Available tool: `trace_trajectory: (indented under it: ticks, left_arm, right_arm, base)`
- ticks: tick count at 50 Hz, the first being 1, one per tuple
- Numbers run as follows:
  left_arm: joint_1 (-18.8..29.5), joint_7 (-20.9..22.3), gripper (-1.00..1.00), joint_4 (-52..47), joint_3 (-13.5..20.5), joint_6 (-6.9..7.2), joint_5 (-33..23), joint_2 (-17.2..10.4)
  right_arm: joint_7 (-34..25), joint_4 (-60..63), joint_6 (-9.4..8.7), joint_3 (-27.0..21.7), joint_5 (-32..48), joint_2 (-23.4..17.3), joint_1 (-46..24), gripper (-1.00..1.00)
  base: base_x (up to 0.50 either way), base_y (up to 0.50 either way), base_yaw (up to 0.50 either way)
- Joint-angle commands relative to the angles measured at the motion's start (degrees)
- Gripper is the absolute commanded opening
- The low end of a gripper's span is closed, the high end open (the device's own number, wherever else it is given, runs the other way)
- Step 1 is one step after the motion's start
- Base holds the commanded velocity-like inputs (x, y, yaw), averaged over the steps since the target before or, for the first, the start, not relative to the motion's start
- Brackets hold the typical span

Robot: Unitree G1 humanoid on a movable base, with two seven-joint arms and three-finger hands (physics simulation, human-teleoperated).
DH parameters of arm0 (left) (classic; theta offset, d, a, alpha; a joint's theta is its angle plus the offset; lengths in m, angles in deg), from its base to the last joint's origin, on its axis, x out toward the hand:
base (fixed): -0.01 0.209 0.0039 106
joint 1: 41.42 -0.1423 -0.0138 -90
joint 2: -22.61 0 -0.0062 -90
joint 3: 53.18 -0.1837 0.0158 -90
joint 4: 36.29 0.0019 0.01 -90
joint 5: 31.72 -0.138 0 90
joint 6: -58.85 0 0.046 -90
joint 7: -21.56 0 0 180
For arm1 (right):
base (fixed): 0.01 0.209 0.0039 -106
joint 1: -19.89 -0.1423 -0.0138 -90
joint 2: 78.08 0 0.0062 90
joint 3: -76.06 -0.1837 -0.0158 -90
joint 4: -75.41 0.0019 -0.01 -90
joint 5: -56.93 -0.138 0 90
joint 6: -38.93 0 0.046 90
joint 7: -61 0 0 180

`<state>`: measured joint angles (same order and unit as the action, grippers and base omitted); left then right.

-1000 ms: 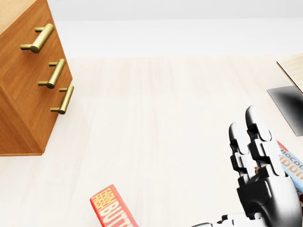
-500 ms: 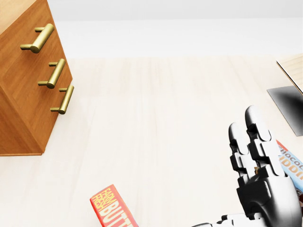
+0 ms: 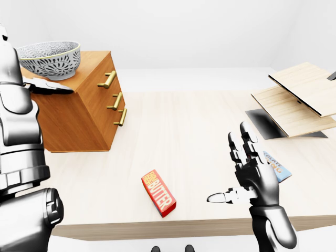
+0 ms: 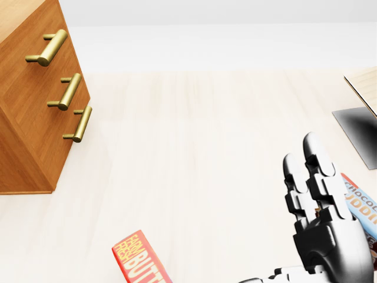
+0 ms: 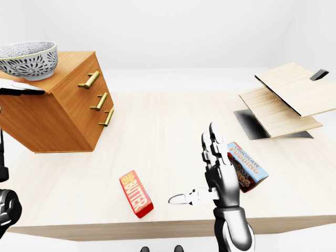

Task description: Close the top drawer of the cabinet and put the bowl on top of it.

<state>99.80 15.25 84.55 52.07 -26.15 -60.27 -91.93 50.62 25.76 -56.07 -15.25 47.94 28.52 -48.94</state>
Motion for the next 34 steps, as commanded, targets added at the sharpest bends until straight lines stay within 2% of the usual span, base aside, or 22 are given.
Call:
trace_trajectory:
  ticks: [1, 7, 10, 11, 15, 18, 19, 22, 25, 29, 31, 34]
  left_arm:
    - [-8.75, 12.60, 1.00, -26.92, 3.13, 0.00, 6.65, 2.94]
    - [-12.61, 17.91, 1.00, -42.20, 5.00, 0.00, 9.59, 4.58]
    - [-12.73, 17.98, 1.00, -42.57, 4.99, 0.00, 9.65, 4.60]
    - [-13.98, 20.48, 1.00, -48.65, 5.39, 0.00, 11.27, 5.74]
    - [-16.40, 22.68, 1.00, -56.52, 5.53, 0.00, 13.40, 7.86]
    - [-16.49, 22.73, 1.00, -56.76, 5.52, 0.00, 13.47, 7.92]
    - [-17.86, 23.46, 1.00, -60.45, 5.08, 0.00, 14.08, 9.33]
    - [-18.49, 24.14, 1.00, -63.24, 4.89, 0.00, 14.62, 10.50]
    - [-21.09, 25.45, 1.00, -68.87, 4.24, 0.00, 15.59, 13.03]
    - [-24.38, 26.32, 1.00, -73.31, 3.09, 0.00, 15.09, 15.84]
    - [-26.13, 27.30, 1.00, -76.42, 2.74, 0.00, 16.13, 18.11]
    - [-27.25, 27.60, 1.00, -78.51, 2.88, 0.00, 17.56, 19.94]
  right_arm:
    - [0.03, -0.15, 0.00, 0.03, -0.04, -0.07, -0.11, 1.00]
    - [0.01, 0.02, 0.00, -0.16, -0.20, -0.07, -0.15, 1.00]
    - [-0.01, 0.04, 0.00, -0.19, -0.19, -0.05, -0.16, 1.00]
    - [-0.05, 0.30, 0.00, -0.12, -0.15, -0.02, 0.13, 1.00]
    - [-0.05, 0.15, 0.00, -0.15, -0.09, 0.02, 0.12, 1.00]
    - [-0.06, 0.14, 0.00, -0.16, -0.09, 0.03, 0.11, 1.00]
    - [-0.06, 0.12, 0.00, 0.02, 0.10, 0.05, 0.26, 1.00]
    - [-0.07, 0.12, 0.00, 0.03, 0.01, 0.00, 0.24, 1.00]
    - [-0.03, -0.07, 0.00, 0.10, 0.10, -0.02, 0.17, 1.00]
    - [-0.05, -0.23, 0.00, 0.16, 0.17, -0.04, 0.21, 1.00]
    - [0.00, -0.62, 0.00, 0.31, 0.32, -0.05, 0.07, 1.00]
    - [0.09, -0.55, 0.00, 0.47, 0.40, -0.10, 0.20, 1.00]
  base:
    - [0.00, 0.00, 0.00]
    - [0.00, 0.00, 0.00]
    - [0.00, 0.00, 0.00]
    - [0.00, 0.00, 0.00]
    - [0.00, 0.00, 0.00]
    - [0.00, 0.00, 0.00]
    - [0.00, 0.00, 0.00]
    - [0.00, 0.00, 0.00]
    - [0.00, 0.00, 0.00]
    - [0.00, 0.00, 0.00]
    - [0.00, 0.00, 0.00]
    - [0.00, 0.00, 0.00]
